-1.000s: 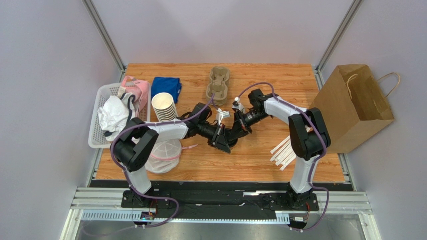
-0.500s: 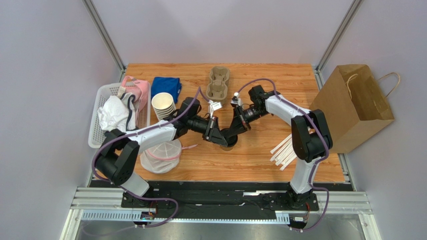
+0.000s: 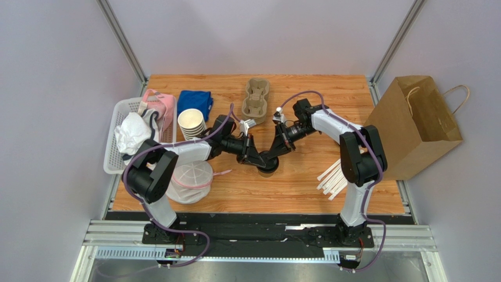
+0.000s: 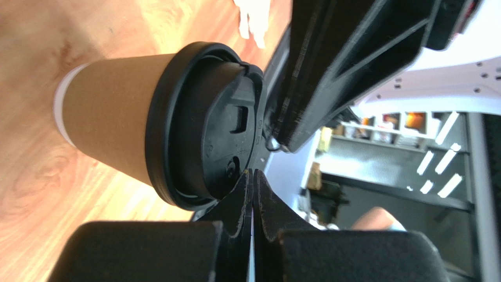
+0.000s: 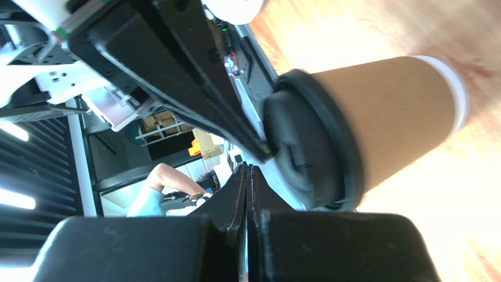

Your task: Pack the takeout coffee

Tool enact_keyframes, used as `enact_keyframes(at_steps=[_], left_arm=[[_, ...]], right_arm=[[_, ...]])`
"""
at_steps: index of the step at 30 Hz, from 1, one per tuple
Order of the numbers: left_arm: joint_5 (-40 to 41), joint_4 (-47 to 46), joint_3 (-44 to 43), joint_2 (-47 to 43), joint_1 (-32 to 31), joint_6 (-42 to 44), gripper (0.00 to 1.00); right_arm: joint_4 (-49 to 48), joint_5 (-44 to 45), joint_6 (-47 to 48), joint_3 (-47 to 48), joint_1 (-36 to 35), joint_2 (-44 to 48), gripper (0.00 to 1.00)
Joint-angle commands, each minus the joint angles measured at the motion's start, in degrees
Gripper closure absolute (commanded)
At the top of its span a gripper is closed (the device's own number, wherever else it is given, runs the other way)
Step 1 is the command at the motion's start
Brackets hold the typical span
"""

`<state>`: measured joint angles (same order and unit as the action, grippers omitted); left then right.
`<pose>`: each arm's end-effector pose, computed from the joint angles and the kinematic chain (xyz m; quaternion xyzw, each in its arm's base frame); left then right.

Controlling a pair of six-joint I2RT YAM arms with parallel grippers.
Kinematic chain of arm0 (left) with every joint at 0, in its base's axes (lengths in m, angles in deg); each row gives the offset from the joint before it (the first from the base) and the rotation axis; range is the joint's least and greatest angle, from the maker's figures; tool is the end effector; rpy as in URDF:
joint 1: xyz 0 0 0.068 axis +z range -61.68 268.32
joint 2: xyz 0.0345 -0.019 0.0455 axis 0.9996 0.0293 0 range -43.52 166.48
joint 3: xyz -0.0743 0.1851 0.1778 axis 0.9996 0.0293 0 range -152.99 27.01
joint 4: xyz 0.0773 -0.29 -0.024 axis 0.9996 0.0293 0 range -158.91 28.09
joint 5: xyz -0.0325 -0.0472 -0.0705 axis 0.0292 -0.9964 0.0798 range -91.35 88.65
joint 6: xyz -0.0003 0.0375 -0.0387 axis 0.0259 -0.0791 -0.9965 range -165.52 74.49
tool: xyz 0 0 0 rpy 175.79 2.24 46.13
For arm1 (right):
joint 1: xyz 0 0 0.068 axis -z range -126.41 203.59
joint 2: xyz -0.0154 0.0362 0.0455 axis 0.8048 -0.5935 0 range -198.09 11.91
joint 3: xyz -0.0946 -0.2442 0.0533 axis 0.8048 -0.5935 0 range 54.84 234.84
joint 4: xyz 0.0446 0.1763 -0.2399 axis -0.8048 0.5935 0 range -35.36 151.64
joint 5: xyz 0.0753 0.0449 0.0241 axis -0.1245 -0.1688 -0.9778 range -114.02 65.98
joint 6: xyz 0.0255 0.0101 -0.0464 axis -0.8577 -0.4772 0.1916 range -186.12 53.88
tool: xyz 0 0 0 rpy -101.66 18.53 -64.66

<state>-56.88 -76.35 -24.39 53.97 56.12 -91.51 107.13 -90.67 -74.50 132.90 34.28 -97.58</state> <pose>0.2969 -0.2217 0.1456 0.1047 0.8159 -0.5676 0.0327 0.3588 0.1602 0.1709 0.1085 -0.8278 -0.5433 0.0883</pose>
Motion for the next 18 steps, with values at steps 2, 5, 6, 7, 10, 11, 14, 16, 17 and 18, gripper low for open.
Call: enact_keyframes(at_steps=[2,5,6,7,10,11,14,16,17,18], left_arm=[[2.9,1.6,-2.0,3.0,0.7,0.0,1.00],[3.1,2.6,-1.6,4.7,1.4,0.7,1.00],[3.1,2.9,-1.6,5.0,1.4,0.9,1.00],[3.1,3.1,-1.4,5.4,1.4,1.1,1.00],[3.4,3.4,-1.0,6.0,1.4,1.3,1.00],[3.8,3.8,-1.0,6.3,1.4,1.9,1.00],[4.6,4.9,-0.5,7.2,1.4,2.8,1.00],[5.3,5.8,-0.2,7.8,1.6,3.6,1.00],[5.7,5.8,-0.2,8.1,1.7,3.8,1.00],[6.0,6.0,-0.2,8.4,1.8,4.2,1.00]], right_arm=[[0.3,1.5,1.7,-0.1,1.3,-3.1,1.00],[0.4,2.0,1.6,-1.1,2.1,-5.4,1.00],[0.4,1.6,1.5,-1.4,2.3,-6.0,1.00],[0.5,1.4,1.3,-1.7,2.3,-6.5,1.00],[0.4,1.3,1.3,-2.7,2.4,-7.6,1.00],[0.3,1.3,1.2,-3.0,2.4,-7.8,1.00],[0.2,1.9,0.7,-3.4,2.4,-8.4,1.00],[0.2,2.4,0.6,-3.6,2.6,-9.1,1.00],[0.2,2.6,0.6,-3.7,2.7,-9.2,1.00],[0.2,2.8,0.5,-3.9,2.7,-9.4,1.00]])
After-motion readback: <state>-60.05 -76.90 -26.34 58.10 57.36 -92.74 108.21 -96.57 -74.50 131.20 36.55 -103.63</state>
